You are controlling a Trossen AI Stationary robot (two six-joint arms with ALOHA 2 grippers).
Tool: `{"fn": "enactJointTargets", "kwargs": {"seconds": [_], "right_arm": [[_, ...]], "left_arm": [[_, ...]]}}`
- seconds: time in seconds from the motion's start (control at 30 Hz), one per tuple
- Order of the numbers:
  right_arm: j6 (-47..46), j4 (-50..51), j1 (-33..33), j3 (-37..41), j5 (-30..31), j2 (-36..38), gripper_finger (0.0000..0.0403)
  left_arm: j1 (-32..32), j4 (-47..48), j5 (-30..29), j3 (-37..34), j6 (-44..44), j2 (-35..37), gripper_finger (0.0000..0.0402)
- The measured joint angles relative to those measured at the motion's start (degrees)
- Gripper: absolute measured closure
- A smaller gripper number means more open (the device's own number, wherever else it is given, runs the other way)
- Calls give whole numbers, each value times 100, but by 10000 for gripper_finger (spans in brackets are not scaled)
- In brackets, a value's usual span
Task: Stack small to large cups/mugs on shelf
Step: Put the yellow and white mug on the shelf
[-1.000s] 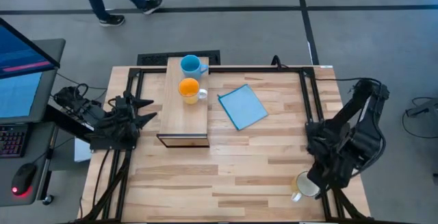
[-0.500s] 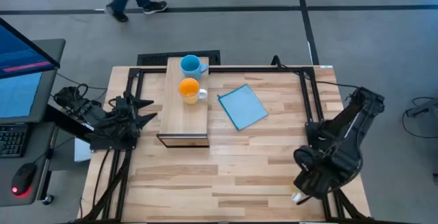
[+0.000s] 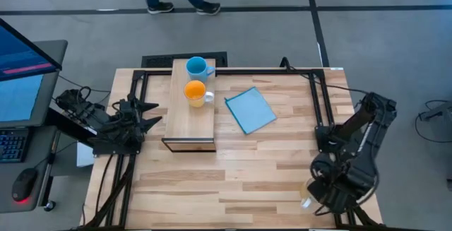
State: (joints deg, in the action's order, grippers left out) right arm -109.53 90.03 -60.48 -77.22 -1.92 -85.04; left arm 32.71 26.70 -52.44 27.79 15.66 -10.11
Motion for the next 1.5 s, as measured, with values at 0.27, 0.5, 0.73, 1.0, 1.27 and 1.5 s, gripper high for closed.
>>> {"fn": "enactJointTargets", "kwargs": {"seconds": [0.27,0.5,0.73,1.0,1.27,1.5], "right_arm": [[-1829,-174,-612,250,500,501,227],[-1773,-1099,-502,248,475,638,225],[-2182,-1087,-432,246,351,555,234],[-2501,-1885,41,353,135,512,245],[-2100,-2072,67,360,192,199,254],[-1896,-2582,-70,362,176,-158,261]], "left_arm": [[0,-24,-7,2,88,0,136],[-2,-4,74,2,253,0,136],[-2,-4,76,2,243,0,136],[-2,-4,80,4,342,-2,136],[-2,0,86,4,275,-2,136],[-2,4,92,4,260,-2,136]]}}
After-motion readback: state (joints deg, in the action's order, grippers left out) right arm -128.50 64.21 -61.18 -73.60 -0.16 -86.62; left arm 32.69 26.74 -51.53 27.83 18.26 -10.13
